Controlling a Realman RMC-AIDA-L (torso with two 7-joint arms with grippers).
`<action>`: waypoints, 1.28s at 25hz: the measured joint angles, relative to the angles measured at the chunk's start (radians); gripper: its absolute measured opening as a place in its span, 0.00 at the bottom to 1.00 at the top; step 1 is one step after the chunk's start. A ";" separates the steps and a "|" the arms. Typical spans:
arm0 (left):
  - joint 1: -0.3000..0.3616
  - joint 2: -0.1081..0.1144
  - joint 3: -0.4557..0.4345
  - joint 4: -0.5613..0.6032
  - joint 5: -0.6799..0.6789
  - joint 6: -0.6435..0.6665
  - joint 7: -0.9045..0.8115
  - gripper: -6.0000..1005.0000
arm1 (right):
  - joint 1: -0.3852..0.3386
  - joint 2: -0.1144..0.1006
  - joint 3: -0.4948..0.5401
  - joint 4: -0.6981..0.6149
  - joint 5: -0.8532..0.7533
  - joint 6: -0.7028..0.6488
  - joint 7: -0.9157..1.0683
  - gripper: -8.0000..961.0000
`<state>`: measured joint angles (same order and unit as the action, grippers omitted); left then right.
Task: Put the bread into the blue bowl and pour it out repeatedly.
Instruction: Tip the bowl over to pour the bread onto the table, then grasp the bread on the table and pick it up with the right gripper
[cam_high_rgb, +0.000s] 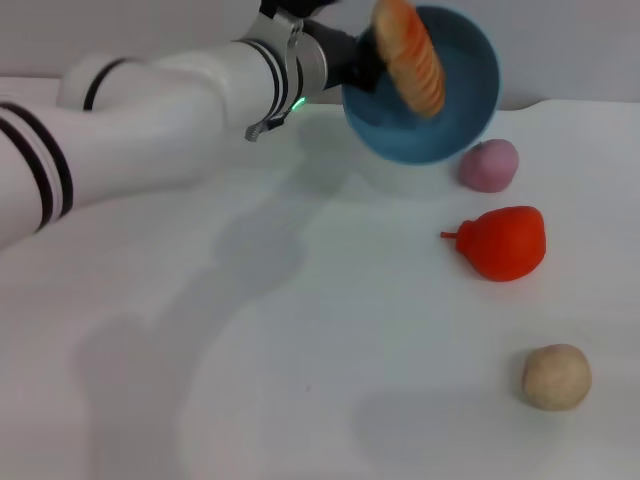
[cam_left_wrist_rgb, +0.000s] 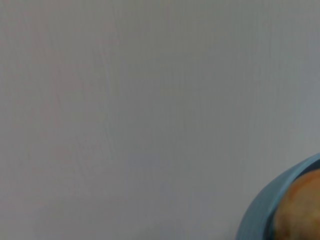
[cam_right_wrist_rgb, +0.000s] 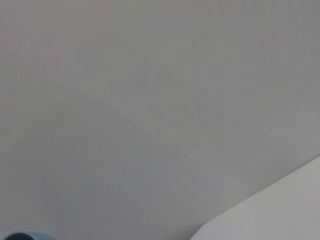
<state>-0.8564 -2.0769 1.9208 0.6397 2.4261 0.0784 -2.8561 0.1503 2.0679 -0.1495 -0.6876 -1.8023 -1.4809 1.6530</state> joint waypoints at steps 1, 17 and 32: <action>0.004 0.000 0.018 -0.008 0.000 -0.031 0.003 0.00 | 0.003 -0.001 0.000 0.000 0.000 0.001 0.000 0.53; 0.079 -0.002 0.111 -0.036 -0.008 -0.307 0.172 0.00 | 0.090 -0.006 -0.016 0.014 -0.133 0.052 0.019 0.53; -0.015 0.019 -0.421 -0.013 -0.182 0.420 0.158 0.00 | 0.216 -0.031 -0.291 -0.021 -0.180 0.040 0.157 0.53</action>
<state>-0.8713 -2.0580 1.4994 0.6271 2.2438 0.4984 -2.6981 0.3667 2.0367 -0.4404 -0.7083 -1.9823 -1.4409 1.8095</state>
